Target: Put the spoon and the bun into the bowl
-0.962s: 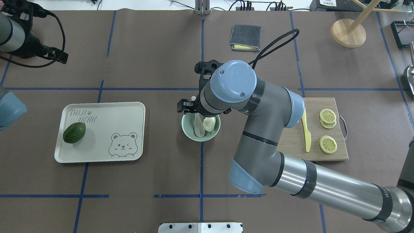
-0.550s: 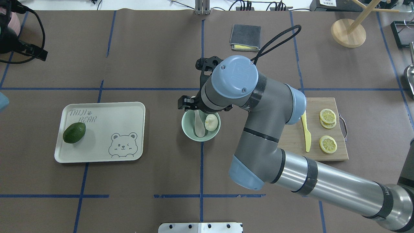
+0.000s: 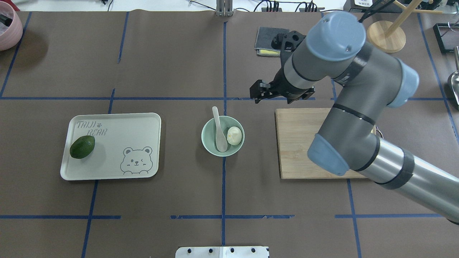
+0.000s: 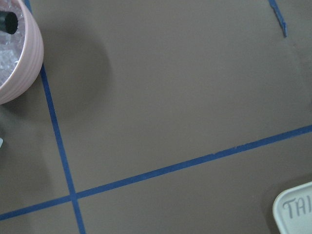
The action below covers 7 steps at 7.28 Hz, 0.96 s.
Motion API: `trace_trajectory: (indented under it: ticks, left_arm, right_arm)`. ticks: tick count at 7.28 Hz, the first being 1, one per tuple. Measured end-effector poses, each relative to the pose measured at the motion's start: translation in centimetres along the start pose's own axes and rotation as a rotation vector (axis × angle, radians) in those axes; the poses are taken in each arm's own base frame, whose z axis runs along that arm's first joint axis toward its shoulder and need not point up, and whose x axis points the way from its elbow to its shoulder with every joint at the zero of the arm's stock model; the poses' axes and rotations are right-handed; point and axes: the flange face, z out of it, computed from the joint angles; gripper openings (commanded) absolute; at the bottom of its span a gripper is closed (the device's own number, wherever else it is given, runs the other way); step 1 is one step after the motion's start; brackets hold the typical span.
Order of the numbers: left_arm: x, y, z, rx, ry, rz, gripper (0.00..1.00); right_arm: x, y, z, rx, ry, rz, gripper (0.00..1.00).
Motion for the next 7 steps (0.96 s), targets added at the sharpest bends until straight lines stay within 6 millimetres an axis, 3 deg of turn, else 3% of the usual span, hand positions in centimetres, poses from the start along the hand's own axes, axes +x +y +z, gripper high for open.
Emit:
trace_trajectory:
  ticks: [2,3,5,7]
  left_arm:
    - [-2.9,2.1,0.3,-0.023,0.039,-0.021,1.00]
    - [-3.8,2.5,0.2,-0.025,0.044,-0.035,1.00]
    - [-4.8,3.3,0.1,-0.027,0.045,-0.054,1.00]
    - [-5.2,4.2,0.5,-0.037,0.047,-0.064,1.00]
  right_arm:
    - [7.0,-0.7,-4.1,-0.040,0.119,-0.075,1.00]
    - [12.1,-1.5,-5.9,-0.077,0.135,-0.093,1.00]
    - [25.9,-2.7,-9.6,-0.144,0.108,-0.132,1.00]
    - [38.4,-1.9,-11.8,-0.169,0.104,-0.162,1.00]
